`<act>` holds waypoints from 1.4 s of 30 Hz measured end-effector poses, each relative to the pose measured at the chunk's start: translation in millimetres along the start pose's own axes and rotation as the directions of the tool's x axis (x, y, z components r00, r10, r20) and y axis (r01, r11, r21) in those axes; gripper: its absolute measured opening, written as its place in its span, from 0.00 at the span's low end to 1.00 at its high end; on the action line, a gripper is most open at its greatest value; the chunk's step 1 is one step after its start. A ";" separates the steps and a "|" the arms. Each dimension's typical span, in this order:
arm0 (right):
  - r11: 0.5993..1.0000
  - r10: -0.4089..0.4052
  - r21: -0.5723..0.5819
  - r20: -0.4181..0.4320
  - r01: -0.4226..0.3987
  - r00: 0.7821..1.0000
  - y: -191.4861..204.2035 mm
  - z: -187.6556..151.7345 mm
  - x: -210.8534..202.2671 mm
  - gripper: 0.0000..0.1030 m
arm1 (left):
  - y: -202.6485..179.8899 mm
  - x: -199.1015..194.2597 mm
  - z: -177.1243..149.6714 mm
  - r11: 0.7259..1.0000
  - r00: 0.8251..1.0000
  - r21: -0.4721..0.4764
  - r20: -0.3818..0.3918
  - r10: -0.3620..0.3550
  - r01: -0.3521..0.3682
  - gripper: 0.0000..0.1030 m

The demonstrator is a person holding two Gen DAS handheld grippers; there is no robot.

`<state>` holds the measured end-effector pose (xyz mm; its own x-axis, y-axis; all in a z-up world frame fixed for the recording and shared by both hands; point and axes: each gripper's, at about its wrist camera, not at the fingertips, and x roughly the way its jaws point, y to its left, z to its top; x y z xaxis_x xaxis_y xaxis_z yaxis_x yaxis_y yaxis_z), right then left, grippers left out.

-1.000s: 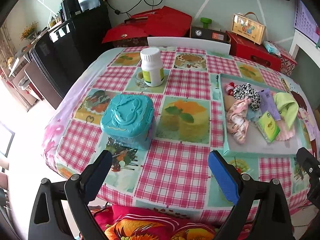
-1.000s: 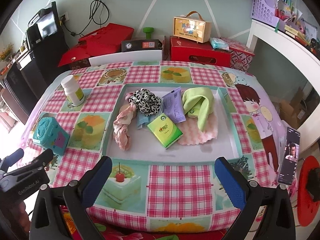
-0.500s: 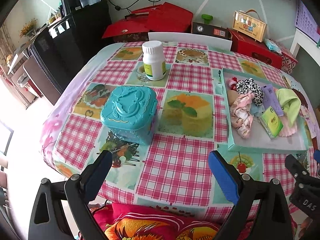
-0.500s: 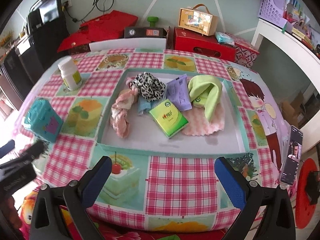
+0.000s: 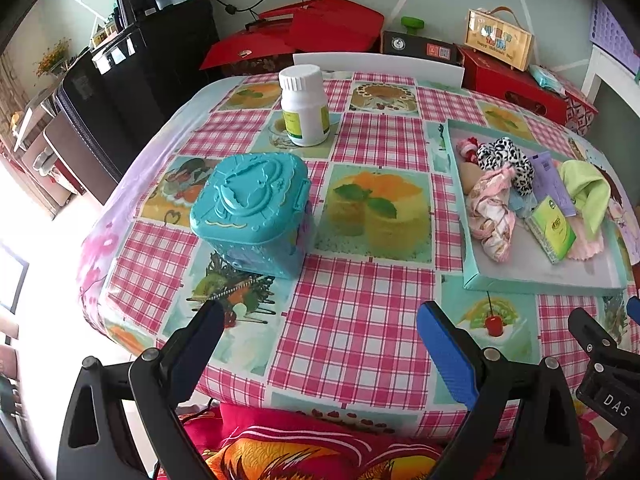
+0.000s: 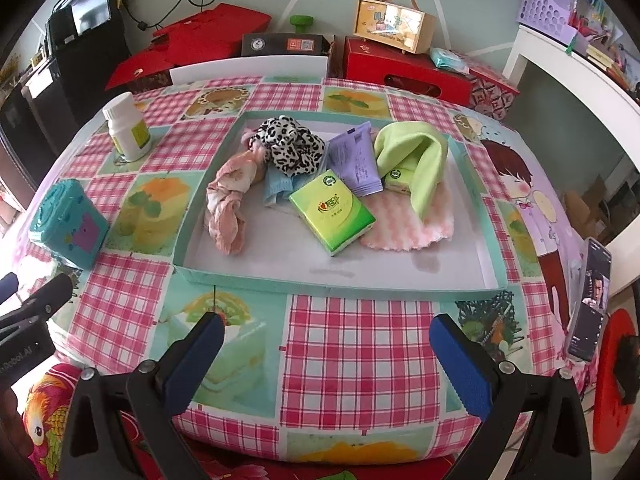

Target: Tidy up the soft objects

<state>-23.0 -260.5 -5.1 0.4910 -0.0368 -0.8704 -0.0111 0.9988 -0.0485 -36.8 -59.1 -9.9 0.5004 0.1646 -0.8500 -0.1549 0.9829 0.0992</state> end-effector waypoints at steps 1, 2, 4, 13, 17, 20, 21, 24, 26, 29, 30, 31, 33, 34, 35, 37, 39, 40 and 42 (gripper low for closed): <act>1.000 -0.001 -0.003 0.002 0.001 1.000 1.0 -0.3 0.5 1.00 | -0.3 1.3 -0.4 1.000 1.000 0.001 -0.003 0.001 -0.001 0.94; 1.000 -0.001 -0.008 0.004 0.001 1.000 2.4 -0.7 0.9 1.00 | -0.3 2.5 -0.7 1.000 1.000 0.001 -0.005 0.002 -0.002 0.94; 1.000 -0.001 -0.016 0.007 0.001 1.000 4.4 -1.1 1.8 1.00 | -0.1 4.5 -1.4 1.000 1.000 0.001 -0.008 0.003 -0.003 0.94; 1.000 -0.001 -0.019 0.002 0.001 1.000 5.7 -2.6 5.4 1.00 | 0.2 9.1 -2.5 1.000 1.000 0.002 -0.019 0.007 -0.007 0.94; 1.000 0.000 -0.019 0.002 0.000 1.000 5.7 -2.5 5.5 1.00 | 0.3 9.8 -2.5 1.000 1.000 0.002 -0.020 0.009 -0.009 0.94; 1.000 0.001 -0.018 0.002 -0.001 1.000 5.4 -2.6 5.6 1.00 | 0.6 10.0 -2.6 1.000 1.000 0.002 -0.020 0.008 -0.008 0.94; 1.000 0.000 -0.019 0.002 0.000 1.000 5.3 -2.6 5.7 1.00 | 0.3 10.1 -3.3 1.000 1.000 0.002 -0.020 0.009 -0.009 0.94; 1.000 0.001 -0.019 0.002 -0.001 1.000 5.1 -2.8 6.0 1.00 | 0.1 10.3 -3.7 1.000 1.000 0.002 -0.020 0.009 -0.009 0.94; 1.000 0.001 -0.018 0.001 -0.001 1.000 5.1 -2.8 6.1 1.00 | 0.0 10.5 -3.7 1.000 1.000 0.001 -0.021 0.011 -0.011 0.94; 1.000 0.001 -0.018 0.002 -0.001 1.000 5.1 -2.7 6.1 1.00 | 0.9 10.9 -4.0 1.000 1.000 0.001 -0.021 0.010 -0.010 0.94; 1.000 0.000 -0.018 0.003 0.000 1.000 5.0 -2.7 6.0 1.00 | 0.7 10.9 -3.7 1.000 1.000 0.001 -0.021 0.010 -0.010 0.94; 1.000 0.000 -0.018 0.003 0.000 1.000 4.9 -2.6 6.0 1.00 | 0.8 11.0 -3.8 1.000 1.000 0.001 -0.021 0.011 -0.011 0.94; 1.000 0.000 -0.017 0.003 0.000 1.000 4.7 -2.6 6.1 1.00 | 1.0 10.8 -3.6 1.000 1.000 0.002 -0.021 0.010 -0.010 0.94; 1.000 0.000 -0.016 0.003 0.000 1.000 4.6 -2.7 6.2 1.00 | 1.2 10.9 -3.7 1.000 1.000 0.002 -0.021 0.010 -0.010 0.94; 1.000 -0.001 -0.015 0.003 0.001 1.000 4.6 -2.8 6.3 1.00 | 1.3 10.9 -3.7 1.000 1.000 0.002 -0.021 0.010 -0.010 0.94; 1.000 -0.001 -0.014 0.003 0.001 1.000 4.5 -2.8 5.9 1.00 | 1.5 10.8 -3.5 1.000 1.000 0.003 -0.020 0.010 -0.010 0.94; 1.000 0.000 -0.014 0.003 0.000 1.000 4.6 -2.8 5.8 1.00 | 1.5 10.6 -3.3 1.000 1.000 0.003 -0.021 0.009 -0.009 0.94; 1.000 0.000 -0.014 0.003 0.000 1.000 4.1 -2.6 5.7 1.00 | 1.7 10.6 -3.4 1.000 1.000 0.003 -0.021 0.009 -0.009 0.94; 1.000 0.000 -0.015 0.003 0.000 1.000 3.9 -2.6 5.6 1.00 | 1.9 10.0 -3.2 1.000 1.000 0.002 -0.018 0.009 -0.009 0.94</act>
<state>-22.6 -256.8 -11.4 0.4937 -0.0371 -0.8688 -0.0237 0.9981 -0.0561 -34.9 -55.8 -19.9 0.4838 0.1721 -0.8581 -0.1581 0.9815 0.1077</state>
